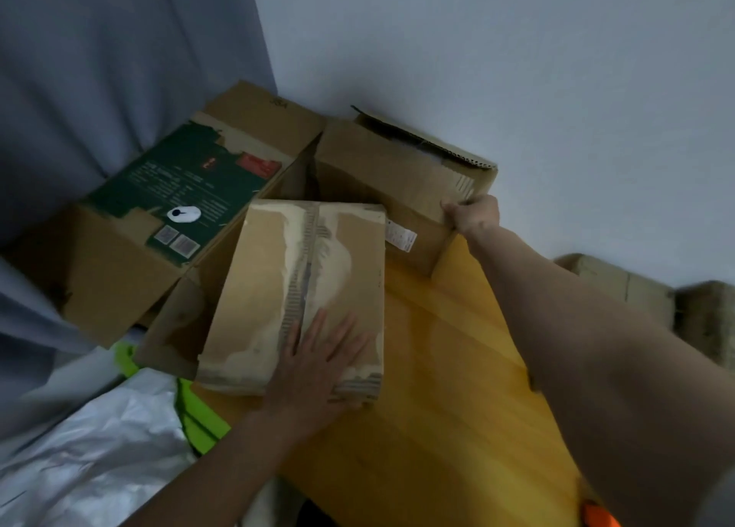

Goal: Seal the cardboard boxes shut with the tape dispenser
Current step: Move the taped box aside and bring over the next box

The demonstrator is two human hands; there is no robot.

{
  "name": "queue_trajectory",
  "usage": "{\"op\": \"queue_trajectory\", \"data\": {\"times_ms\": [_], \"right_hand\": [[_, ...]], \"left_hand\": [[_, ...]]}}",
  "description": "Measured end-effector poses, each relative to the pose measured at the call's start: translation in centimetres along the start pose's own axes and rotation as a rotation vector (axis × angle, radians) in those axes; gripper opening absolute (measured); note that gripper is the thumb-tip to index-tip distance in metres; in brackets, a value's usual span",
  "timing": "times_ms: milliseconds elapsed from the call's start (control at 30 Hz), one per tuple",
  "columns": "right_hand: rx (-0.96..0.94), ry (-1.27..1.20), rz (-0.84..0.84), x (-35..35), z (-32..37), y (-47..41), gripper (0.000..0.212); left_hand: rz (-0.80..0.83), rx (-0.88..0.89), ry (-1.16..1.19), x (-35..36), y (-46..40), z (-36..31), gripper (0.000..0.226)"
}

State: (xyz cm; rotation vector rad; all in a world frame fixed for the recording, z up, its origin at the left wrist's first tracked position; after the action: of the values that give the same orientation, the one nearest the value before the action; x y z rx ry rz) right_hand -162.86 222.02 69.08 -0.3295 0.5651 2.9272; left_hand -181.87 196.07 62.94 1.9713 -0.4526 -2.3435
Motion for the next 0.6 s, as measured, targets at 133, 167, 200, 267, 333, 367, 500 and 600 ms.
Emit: {"op": "queue_trajectory", "data": {"times_ms": [133, 167, 200, 267, 333, 367, 500, 600], "right_hand": [[0.016, -0.034, 0.005, -0.5, -1.3, 1.1, 0.016], [0.015, -0.051, -0.013, -0.8, -1.5, 1.6, 0.016], [0.02, -0.065, -0.033, -1.1, -1.6, 2.2, 0.017], [0.049, -0.098, -0.069, -2.0, -1.8, 3.2, 0.017], [0.109, -0.125, -0.097, -2.8, -2.2, 4.4, 0.02], [0.145, -0.144, -0.102, -2.9, -2.7, 5.3, 0.021], [0.284, -0.268, -0.118, -2.7, -6.2, 10.7, 0.021], [0.292, -0.362, -0.143, -2.4, -8.8, 15.0, 0.021]], "left_hand": [[-0.05, -0.025, -0.005, -0.3, 0.1, 0.2, 0.101], [-0.053, -0.019, -0.012, -0.2, 0.3, 0.1, 0.101], [-0.044, -0.005, -0.015, 0.0, 0.5, 0.1, 0.102], [-0.026, 0.039, -0.018, 0.3, 1.3, 0.2, 0.104], [-0.059, 0.087, -0.056, 0.3, 2.2, 0.1, 0.106], [-0.066, 0.085, -0.036, 0.3, 2.7, 0.2, 0.105], [0.017, -0.041, 0.063, 1.1, 3.0, 1.2, 0.104], [0.032, -0.03, 0.052, 1.2, 2.5, 1.0, 0.107]]}}
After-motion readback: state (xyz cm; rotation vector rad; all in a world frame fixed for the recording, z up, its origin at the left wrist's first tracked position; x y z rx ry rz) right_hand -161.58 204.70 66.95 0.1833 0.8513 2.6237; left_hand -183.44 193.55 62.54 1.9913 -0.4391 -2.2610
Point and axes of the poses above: each hand's wrist, its own y-axis away from the middle knuckle, its own x-axis out of the palm, z = x × y, the point moved 8 cm from there along -y, towards the middle knuckle, and after that the axes turned 13 degrees about -y, right-handed, at the moved point
